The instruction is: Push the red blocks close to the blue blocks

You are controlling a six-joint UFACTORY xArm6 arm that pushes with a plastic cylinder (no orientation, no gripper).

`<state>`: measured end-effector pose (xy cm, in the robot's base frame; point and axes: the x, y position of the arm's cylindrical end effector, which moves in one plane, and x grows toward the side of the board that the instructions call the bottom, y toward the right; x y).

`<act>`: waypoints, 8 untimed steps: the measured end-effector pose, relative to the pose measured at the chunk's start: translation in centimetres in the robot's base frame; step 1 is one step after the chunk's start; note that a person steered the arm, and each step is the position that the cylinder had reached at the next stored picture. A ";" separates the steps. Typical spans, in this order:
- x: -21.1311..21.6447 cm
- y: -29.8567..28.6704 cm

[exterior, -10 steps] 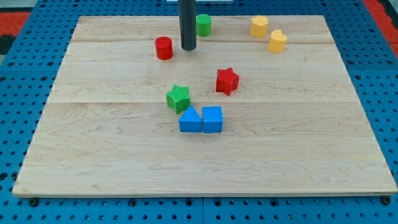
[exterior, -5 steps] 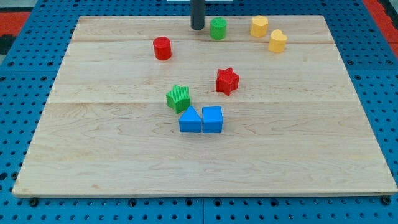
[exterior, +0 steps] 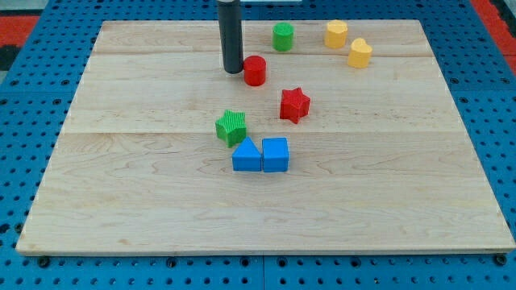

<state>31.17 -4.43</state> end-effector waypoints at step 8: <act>-2.4 18.1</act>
<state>28.73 13.66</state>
